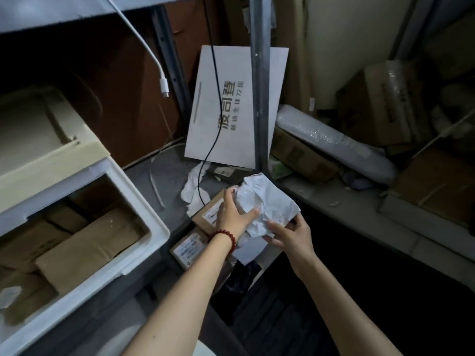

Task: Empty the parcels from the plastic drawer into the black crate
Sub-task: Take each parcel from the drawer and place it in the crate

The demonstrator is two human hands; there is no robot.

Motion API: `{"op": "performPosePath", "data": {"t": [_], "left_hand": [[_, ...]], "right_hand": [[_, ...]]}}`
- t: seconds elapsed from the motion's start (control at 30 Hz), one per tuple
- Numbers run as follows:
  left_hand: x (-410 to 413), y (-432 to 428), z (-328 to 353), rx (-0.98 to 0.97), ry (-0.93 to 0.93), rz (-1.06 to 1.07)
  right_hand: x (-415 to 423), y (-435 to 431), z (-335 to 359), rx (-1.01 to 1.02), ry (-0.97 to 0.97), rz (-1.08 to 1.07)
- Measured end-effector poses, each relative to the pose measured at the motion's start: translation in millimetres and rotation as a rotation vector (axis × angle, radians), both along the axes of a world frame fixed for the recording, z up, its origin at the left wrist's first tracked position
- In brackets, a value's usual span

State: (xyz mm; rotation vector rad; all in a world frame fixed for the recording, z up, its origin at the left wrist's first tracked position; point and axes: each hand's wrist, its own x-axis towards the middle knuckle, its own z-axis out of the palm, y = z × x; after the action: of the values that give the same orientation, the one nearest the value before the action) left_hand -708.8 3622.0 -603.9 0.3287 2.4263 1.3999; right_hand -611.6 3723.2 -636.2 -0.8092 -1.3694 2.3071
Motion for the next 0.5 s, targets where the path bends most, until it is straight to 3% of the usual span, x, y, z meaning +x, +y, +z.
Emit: {"op": "performPosePath", "data": {"t": [0.23, 0.5], "left_hand": [[-45.8, 37.2, -13.2, -0.154, 0.113, -0.094], [-80.9, 48.5, -31.4, -0.473, 0.314, -0.196]], "right_hand": [[-39.2, 33.8, -11.9, 0.057, -0.072, -0.115], [-87.8, 49.6, -46.8, 0.078, -0.242, -0.117]]}}
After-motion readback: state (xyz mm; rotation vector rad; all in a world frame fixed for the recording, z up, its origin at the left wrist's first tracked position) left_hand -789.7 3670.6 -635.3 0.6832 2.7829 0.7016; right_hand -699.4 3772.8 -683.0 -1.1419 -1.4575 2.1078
